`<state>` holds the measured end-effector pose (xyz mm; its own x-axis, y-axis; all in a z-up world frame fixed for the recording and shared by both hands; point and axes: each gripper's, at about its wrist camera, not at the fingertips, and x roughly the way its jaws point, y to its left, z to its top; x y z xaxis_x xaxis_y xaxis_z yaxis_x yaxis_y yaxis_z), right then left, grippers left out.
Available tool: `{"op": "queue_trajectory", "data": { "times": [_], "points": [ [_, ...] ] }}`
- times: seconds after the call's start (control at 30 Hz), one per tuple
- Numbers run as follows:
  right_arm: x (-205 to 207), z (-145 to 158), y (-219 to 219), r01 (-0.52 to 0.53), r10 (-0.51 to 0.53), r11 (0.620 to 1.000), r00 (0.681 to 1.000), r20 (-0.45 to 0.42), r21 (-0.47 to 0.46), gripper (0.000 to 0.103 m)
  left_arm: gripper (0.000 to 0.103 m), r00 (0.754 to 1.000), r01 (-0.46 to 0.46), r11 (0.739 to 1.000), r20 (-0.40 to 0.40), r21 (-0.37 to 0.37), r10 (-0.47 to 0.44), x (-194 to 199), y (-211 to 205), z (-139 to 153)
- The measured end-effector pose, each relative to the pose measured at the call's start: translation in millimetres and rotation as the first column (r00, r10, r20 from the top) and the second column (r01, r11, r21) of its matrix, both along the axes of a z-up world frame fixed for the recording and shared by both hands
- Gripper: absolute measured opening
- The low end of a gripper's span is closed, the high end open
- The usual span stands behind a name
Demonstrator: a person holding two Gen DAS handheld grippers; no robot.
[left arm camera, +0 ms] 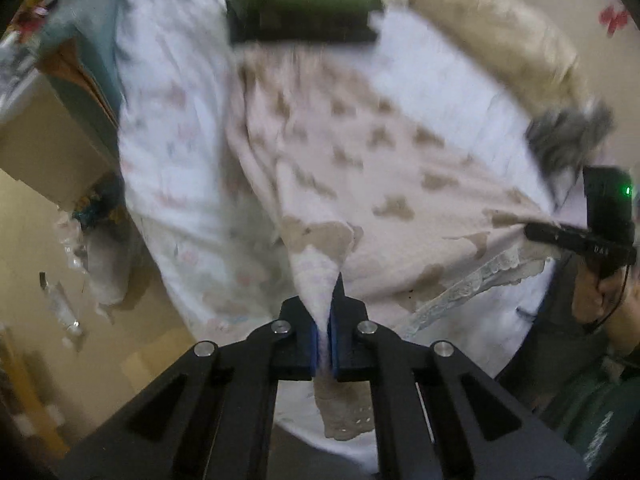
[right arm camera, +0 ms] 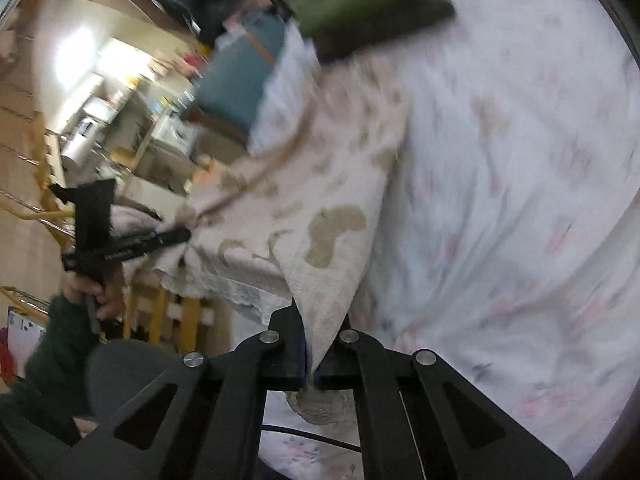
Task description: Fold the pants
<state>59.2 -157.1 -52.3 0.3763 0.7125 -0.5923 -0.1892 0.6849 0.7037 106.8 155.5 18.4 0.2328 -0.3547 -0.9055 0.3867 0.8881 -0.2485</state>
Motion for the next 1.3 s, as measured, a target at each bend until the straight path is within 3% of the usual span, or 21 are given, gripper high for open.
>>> {"op": "queue_trajectory", "data": {
  "times": [0.1, 0.2, 0.33, 0.5, 0.7, 0.83, 0.97, 1.07, 1.23, 1.3],
  "points": [
    [-3, 64, -24, 0.035, -0.038, 0.999, 0.992, 0.123, 0.027, 0.0, 0.002, 0.995, -0.069, 0.99, 0.066, -0.127, 0.077, -15, -7, 52],
    [-13, 119, -49, 0.07, -0.087, 0.994, 0.973, 0.213, 0.086, 0.001, 0.002, 0.98, -0.072, 0.973, 0.164, -0.219, 0.109, -40, -23, 105],
    [-25, 192, -75, 0.095, -0.118, 0.991, 0.946, 0.301, 0.092, 0.0, 0.002, 0.951, -0.046, 0.957, 0.282, -0.288, 0.13, -66, -44, 178],
    [-27, 254, -112, 0.126, -0.143, 0.99, 0.921, 0.363, 0.07, 0.0, 0.002, 0.907, -0.034, 0.95, 0.389, -0.312, 0.16, -67, -63, 243],
    [8, 285, -128, 0.162, -0.159, 0.987, 0.914, 0.372, 0.024, 0.001, 0.002, 0.905, -0.095, 0.942, 0.367, -0.322, 0.217, -11, -74, 251],
    [47, 300, -125, 0.184, -0.161, 0.983, 0.908, 0.388, -0.023, 0.001, 0.002, 0.881, -0.122, 0.939, 0.4, -0.322, 0.252, 21, -80, 250],
    [56, 316, -121, 0.199, -0.159, 0.979, 0.883, 0.441, -0.046, 0.001, 0.002, 0.872, -0.151, 0.903, 0.377, -0.401, 0.313, 28, -70, 249],
    [49, 320, -121, 0.197, -0.155, 0.979, 0.873, 0.462, -0.043, 0.001, 0.002, 0.862, -0.132, 0.906, 0.405, -0.402, 0.305, 19, -70, 249],
    [37, 294, -123, 0.178, -0.133, 0.982, 0.891, 0.435, -0.065, 0.001, 0.002, 0.87, -0.108, 0.9, 0.397, -0.423, 0.291, -6, -66, 215],
    [32, 268, -126, 0.177, -0.133, 0.981, 0.909, 0.394, -0.076, 0.001, 0.002, 0.902, -0.131, 0.91, 0.333, -0.393, 0.274, -14, -70, 183]
  ]
}}
